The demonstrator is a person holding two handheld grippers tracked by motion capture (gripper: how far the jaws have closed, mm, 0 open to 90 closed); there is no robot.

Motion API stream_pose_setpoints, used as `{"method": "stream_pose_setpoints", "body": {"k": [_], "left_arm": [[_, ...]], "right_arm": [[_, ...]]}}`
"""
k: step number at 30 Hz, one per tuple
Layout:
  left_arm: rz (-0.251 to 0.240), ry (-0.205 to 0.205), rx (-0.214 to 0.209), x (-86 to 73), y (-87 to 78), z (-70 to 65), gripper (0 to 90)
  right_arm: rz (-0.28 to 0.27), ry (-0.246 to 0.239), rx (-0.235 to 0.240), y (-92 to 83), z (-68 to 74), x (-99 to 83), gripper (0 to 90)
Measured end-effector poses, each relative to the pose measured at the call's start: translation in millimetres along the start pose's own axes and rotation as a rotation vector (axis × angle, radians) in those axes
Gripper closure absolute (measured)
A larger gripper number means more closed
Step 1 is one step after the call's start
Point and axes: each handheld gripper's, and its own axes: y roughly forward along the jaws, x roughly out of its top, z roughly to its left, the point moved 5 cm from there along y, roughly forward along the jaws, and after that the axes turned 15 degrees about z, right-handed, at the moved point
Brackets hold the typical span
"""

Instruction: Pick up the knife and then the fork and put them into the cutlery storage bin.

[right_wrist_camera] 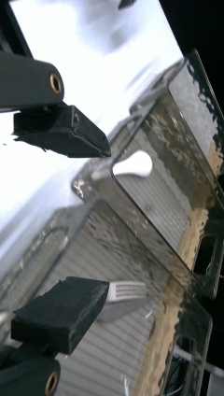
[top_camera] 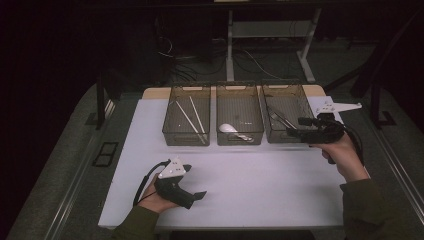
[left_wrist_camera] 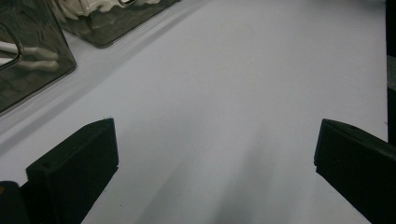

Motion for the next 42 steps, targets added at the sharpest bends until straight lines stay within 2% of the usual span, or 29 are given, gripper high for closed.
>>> {"method": "stream_pose_setpoints", "body": {"k": [3, 13, 21, 29, 31, 42], "left_arm": [[0.0, 0.002, 0.0, 0.5, 0.4, -0.4, 0.0], [0.002, 0.004, 0.002, 0.0, -0.1, -0.2, 0.0], [0.001, 0.001, 0.003, 0.2, -0.9, -0.5, 0.0], [0.008, 0.014, 0.007, 0.1, -1.6, -0.2, 0.0], [0.004, 0.003, 0.004, 0.1, -1.5, -1.1, 0.0], [0.007, 0.01, 0.006, 0.2, -1.3, -1.0, 0.0]], "right_arm": [[0.001, -0.014, 0.003, 2.3, 9.1, -8.8, 27.1], [-0.017, -0.014, 0.014, 2.8, 29.4, -28.2, 22.2], [-0.012, -0.05, 0.007, 6.5, 47.2, -45.6, 19.8], [-0.02, -0.065, -0.003, 8.3, 56.3, -61.9, 19.2], [-0.026, -0.065, 0.003, 9.6, 59.0, -65.7, 19.2], [0.028, -0.106, 0.011, 24.0, 74.6, -91.4, 19.2]]}}
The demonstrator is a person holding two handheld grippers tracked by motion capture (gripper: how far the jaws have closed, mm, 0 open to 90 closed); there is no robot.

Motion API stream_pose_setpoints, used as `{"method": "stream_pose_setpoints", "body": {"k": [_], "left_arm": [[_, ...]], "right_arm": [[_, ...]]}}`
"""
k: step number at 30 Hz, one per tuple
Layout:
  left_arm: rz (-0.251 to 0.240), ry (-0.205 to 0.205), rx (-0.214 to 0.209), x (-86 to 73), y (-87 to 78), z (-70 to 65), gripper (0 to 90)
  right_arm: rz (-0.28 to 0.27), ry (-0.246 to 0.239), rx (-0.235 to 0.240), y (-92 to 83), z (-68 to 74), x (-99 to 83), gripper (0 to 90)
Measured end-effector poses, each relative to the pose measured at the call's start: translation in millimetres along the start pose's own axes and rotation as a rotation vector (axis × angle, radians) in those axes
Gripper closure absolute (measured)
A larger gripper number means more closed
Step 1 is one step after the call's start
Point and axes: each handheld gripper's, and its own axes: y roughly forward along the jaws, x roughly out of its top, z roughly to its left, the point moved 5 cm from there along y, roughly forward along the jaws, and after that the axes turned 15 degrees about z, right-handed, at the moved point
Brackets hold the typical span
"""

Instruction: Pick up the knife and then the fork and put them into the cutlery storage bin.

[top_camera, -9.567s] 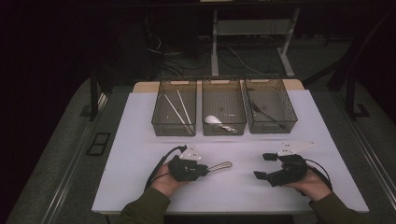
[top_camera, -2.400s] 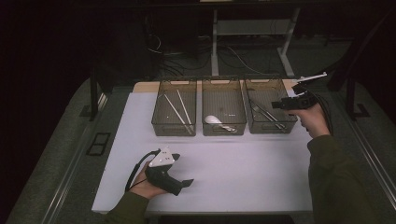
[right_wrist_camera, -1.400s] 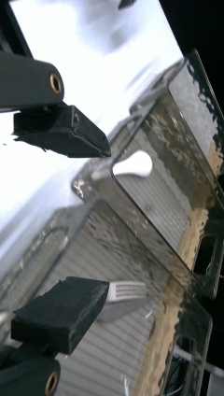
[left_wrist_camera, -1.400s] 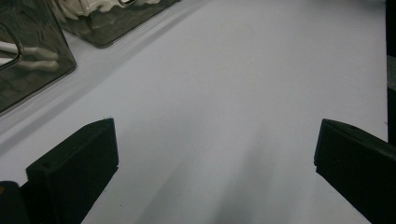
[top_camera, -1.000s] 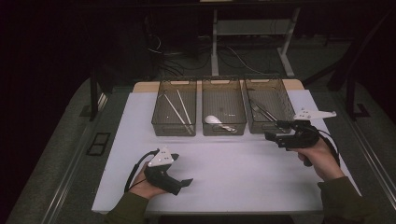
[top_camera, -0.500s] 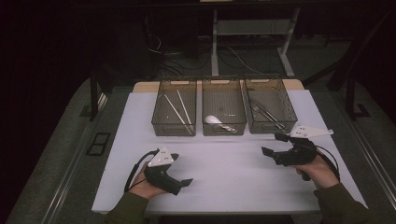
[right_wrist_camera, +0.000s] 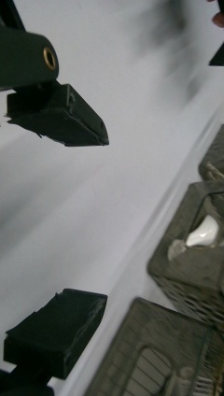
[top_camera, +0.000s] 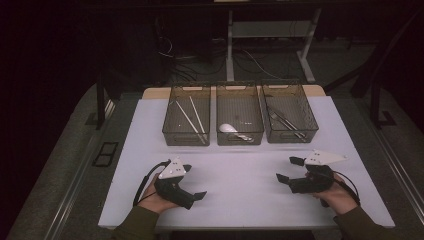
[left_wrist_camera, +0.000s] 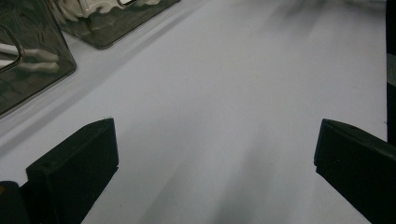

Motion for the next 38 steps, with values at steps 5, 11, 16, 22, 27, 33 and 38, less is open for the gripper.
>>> {"method": "stream_pose_setpoints", "body": {"k": [5, 11, 16, 22, 27, 33, 38], "left_arm": [[-0.002, -0.001, 0.0, 0.1, -0.5, 0.1, 0.0], [-0.003, 0.0, -0.002, 0.0, -0.5, 0.2, 0.0], [-0.003, -0.001, -0.001, 0.1, -0.4, 0.2, 0.0], [-0.002, 0.002, -0.004, -0.1, -0.5, 0.2, 0.0], [-0.005, 0.001, -0.005, -0.3, -0.3, 0.4, 0.0], [-0.003, 0.002, -0.003, -0.7, -0.1, 1.2, 0.0], [-0.001, 0.002, -0.005, -0.9, 0.3, 1.1, 0.0]], "right_arm": [[0.03, -0.018, -0.013, 4.7, 1.0, -8.7, 19.1], [0.027, -0.002, -0.018, 2.7, -2.3, -16.7, 19.0], [0.034, 0.004, -0.018, -1.4, -2.2, -26.0, 18.6], [0.025, 0.012, -0.018, -6.6, -0.9, -30.1, 18.3], [0.019, 0.012, -0.021, -7.3, -1.9, -29.4, 18.3], [0.013, 0.009, -0.02, -7.9, -1.5, -28.7, 18.3], [0.015, 0.005, -0.017, -7.8, -0.4, -28.2, 18.3]]}}
